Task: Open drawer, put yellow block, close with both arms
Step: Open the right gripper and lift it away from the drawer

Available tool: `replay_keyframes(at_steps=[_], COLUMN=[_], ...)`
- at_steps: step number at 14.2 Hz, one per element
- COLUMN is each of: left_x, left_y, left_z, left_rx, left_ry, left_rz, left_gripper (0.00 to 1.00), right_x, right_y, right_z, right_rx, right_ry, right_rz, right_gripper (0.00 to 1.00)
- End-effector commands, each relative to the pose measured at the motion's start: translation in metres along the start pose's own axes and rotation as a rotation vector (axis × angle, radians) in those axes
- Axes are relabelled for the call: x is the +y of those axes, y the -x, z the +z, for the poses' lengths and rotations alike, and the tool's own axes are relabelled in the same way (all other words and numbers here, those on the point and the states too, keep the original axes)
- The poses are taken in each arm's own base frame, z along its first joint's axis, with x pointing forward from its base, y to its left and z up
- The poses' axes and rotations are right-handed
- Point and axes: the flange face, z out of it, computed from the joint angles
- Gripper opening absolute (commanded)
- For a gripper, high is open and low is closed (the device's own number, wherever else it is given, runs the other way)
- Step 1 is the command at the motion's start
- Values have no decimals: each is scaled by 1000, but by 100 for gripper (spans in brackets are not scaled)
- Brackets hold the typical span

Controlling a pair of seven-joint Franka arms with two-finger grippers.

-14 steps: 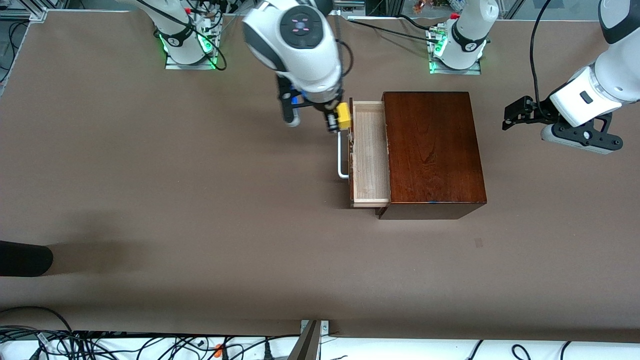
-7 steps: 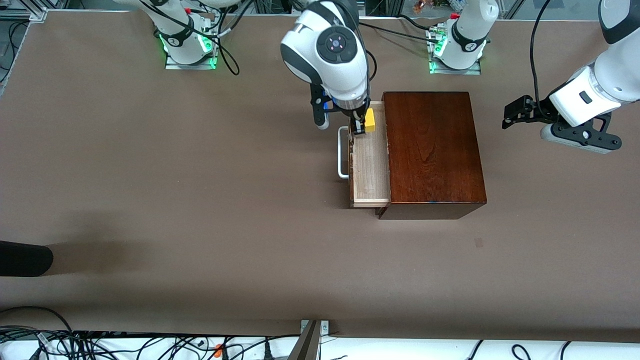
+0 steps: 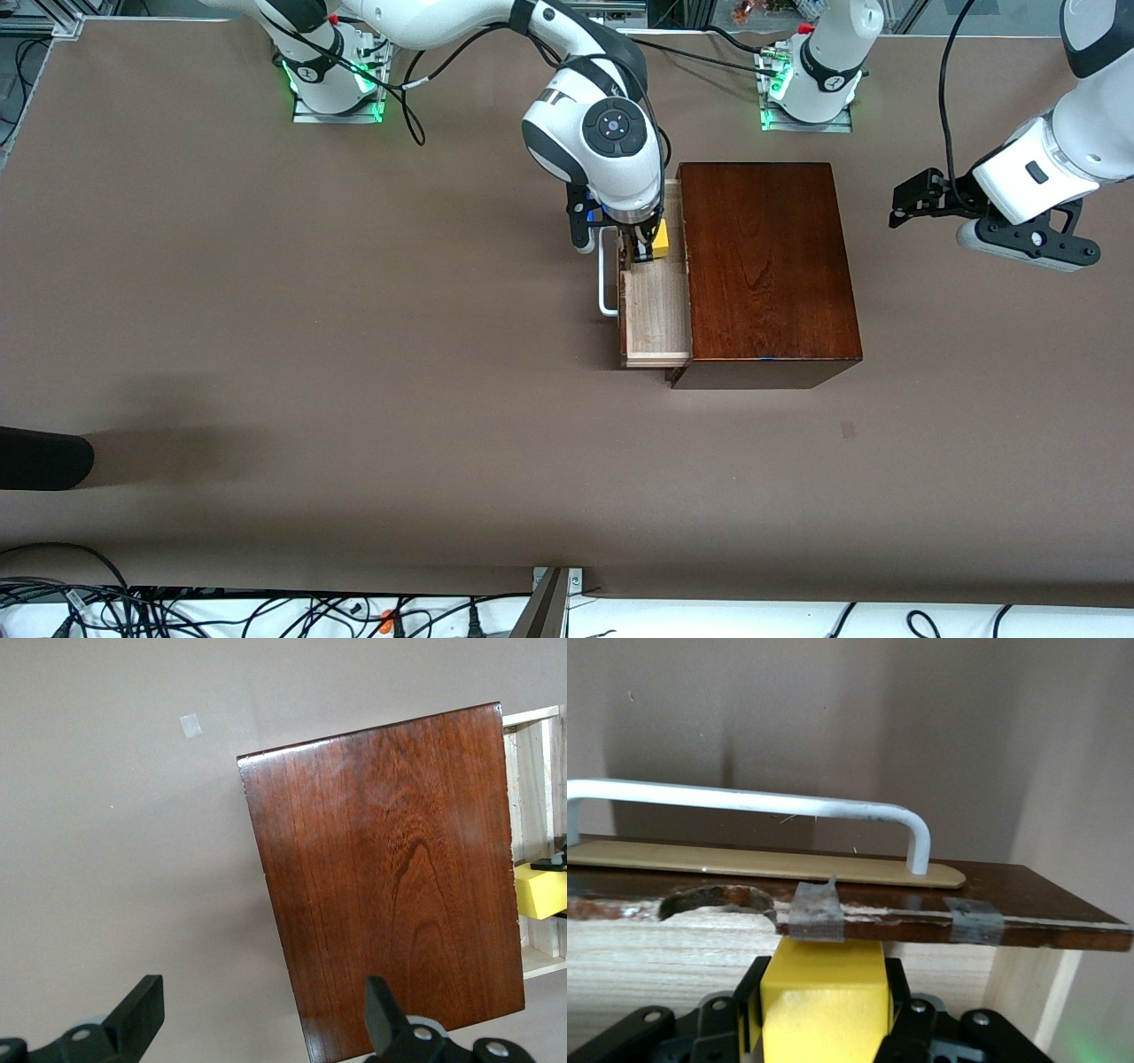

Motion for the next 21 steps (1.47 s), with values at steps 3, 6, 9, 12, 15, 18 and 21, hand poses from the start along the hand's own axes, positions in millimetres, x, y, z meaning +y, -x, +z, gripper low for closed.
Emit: replay_keyframes(at_steps=[3,6,9,12,15,18,21], left_x=[4,2,3,6,15,65,120], left_y=[3,3,3,4,11,3,-22], left_z=[-6,-6,-6,-10,-8,7,37], left_rx=[-3,-4,-4,-6,-75,-103,-120], left_ry=[6,7,6,9,29,65,138], left_rz=[22,21,22,17,39,125,286], left_gripper=[100,100,100,100,100,100,100], right_x=[-1,-1,-19,-46,-59,-75,-71], right_y=[9,4,-8,-61,-130,-226,-320], right_z=[16,2,-90,-189,-239,-275,-305], right_rx=[17,48,10,-38,39,112,141], right_ry=[-54,-25,-18,-22,56,138,169], right_rz=[33,40,85,52,-214,-486,-745], right_gripper=[99,100,100,100,100,100,100])
